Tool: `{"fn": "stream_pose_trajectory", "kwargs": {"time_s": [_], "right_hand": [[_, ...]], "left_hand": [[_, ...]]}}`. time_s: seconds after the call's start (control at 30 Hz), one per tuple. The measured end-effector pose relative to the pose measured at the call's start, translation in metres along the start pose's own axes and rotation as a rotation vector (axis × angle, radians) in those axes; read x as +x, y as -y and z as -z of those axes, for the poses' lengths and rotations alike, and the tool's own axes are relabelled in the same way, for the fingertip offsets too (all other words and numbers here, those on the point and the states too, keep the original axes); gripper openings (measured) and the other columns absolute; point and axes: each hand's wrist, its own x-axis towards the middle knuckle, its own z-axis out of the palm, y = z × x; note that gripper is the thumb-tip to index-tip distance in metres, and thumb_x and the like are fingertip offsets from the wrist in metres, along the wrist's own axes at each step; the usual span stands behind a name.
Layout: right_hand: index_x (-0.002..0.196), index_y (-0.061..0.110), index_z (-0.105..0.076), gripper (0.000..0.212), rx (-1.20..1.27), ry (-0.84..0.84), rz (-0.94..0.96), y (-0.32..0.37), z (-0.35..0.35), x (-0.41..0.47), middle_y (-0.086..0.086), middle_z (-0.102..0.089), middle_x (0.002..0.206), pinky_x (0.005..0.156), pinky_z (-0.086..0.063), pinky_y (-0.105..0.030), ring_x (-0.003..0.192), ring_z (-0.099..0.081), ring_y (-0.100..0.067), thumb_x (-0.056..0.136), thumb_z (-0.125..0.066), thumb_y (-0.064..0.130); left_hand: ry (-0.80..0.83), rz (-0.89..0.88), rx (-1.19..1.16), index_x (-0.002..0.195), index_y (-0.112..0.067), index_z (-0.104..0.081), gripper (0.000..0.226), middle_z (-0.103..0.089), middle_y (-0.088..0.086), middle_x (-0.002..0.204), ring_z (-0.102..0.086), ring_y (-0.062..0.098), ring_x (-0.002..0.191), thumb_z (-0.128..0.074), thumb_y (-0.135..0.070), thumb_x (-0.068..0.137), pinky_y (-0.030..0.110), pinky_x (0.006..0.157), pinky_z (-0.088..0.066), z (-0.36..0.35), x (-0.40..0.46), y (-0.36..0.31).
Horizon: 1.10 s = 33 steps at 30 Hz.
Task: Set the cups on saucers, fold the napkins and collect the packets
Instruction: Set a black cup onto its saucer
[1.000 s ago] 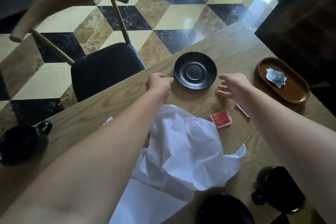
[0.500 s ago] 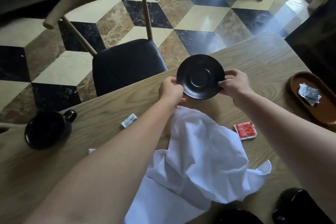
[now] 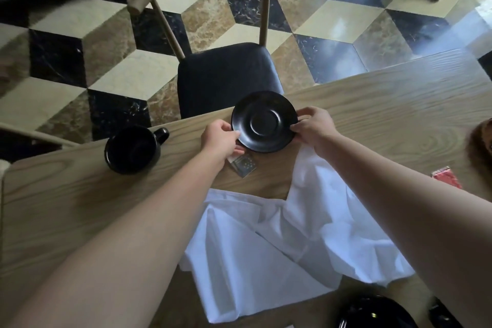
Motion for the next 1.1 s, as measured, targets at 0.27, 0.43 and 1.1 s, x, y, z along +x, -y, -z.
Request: {"fn": "stream_pose_trajectory", "kwargs": {"time_s": [0.27,0.43,1.1], "right_hand": [[0.103,0.015,-0.067,0.030,0.020,-0.012,-0.038,-0.002,0.003,0.006,-0.016,-0.068,0.102,0.079,-0.063,-0.045,0.096,-0.072,-0.033,0.084,-0.067,-0.009],[0.108,0.014,-0.066,0.032,0.062,-0.051,-0.047,-0.005,0.009,0.009,-0.017,-0.068,0.106,0.079,-0.063,-0.045,0.097,-0.071,-0.032,0.085,-0.065,-0.008],[0.114,0.012,-0.062,0.024,0.348,-0.246,0.211,-0.045,0.119,-0.166,-0.009,-0.069,0.107,0.068,-0.059,-0.025,0.091,-0.073,-0.019,0.092,-0.059,0.006]], "left_hand": [[0.010,-0.008,-0.061,0.096,-0.012,-0.059,0.012,-0.069,0.018,0.098,-0.073,0.027,0.059,-0.070,-0.009,0.091,0.030,0.053,-0.058,-0.001,0.002,0.000],[0.005,0.000,-0.105,0.100,-0.013,-0.062,0.017,-0.070,0.015,0.095,-0.073,0.023,0.057,-0.074,-0.009,0.088,0.027,0.051,-0.059,-0.012,0.002,-0.005],[0.109,-0.422,-0.100,0.097,-0.032,-0.060,0.012,-0.063,-0.010,0.073,-0.069,0.022,0.070,-0.063,-0.032,0.085,0.036,0.066,-0.057,-0.050,-0.203,0.001]]}}
